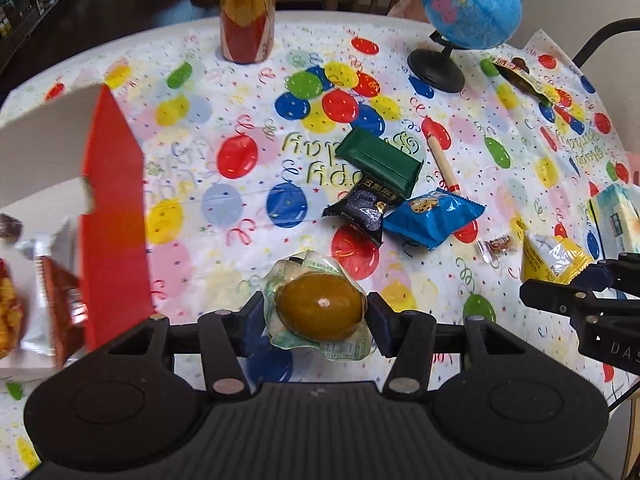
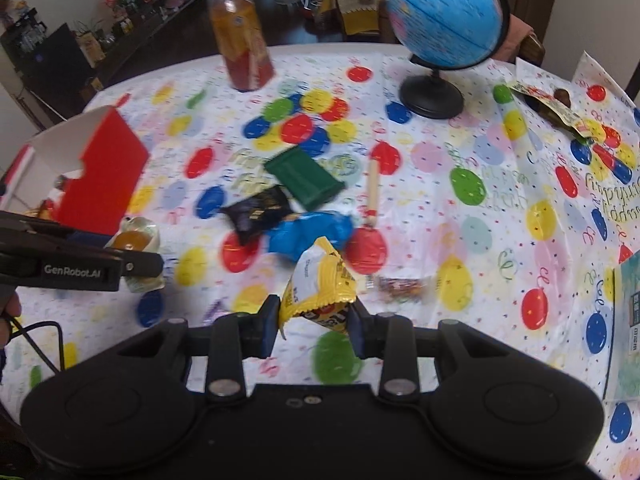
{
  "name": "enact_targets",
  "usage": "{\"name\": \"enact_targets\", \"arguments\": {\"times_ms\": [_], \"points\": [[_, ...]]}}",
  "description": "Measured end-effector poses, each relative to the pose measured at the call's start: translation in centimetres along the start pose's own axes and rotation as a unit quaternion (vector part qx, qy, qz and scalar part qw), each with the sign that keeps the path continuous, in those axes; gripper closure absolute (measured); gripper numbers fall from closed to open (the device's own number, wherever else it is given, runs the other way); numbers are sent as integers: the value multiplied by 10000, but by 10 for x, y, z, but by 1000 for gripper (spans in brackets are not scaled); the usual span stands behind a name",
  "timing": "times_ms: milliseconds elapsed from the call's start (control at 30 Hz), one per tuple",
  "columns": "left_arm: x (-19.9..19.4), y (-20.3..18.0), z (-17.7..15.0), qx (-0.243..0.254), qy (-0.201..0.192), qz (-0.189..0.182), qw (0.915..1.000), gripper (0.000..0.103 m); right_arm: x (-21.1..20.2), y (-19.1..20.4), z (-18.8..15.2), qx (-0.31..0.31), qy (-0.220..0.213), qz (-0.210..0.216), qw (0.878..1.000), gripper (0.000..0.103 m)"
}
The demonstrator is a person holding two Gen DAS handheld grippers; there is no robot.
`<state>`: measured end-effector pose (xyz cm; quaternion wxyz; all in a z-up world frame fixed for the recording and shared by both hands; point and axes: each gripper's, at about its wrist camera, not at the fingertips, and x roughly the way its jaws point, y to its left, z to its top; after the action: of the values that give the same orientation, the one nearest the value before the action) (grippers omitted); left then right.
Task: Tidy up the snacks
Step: 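Grasp the yellow M&M's bag with the right tool while the left tool grasps the egg-shaped snack, then carry the M&M's bag and egg snack with both tools over the box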
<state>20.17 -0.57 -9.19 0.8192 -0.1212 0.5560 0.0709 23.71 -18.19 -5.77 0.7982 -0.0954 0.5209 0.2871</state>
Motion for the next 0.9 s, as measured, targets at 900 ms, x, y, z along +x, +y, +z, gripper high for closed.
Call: {"name": "enact_targets", "arguments": {"times_ms": [900], "points": [[-124,159,-36,-479,-769,183,9957,50,-22,236,34,-1188,-272,828,9891,69]]}}
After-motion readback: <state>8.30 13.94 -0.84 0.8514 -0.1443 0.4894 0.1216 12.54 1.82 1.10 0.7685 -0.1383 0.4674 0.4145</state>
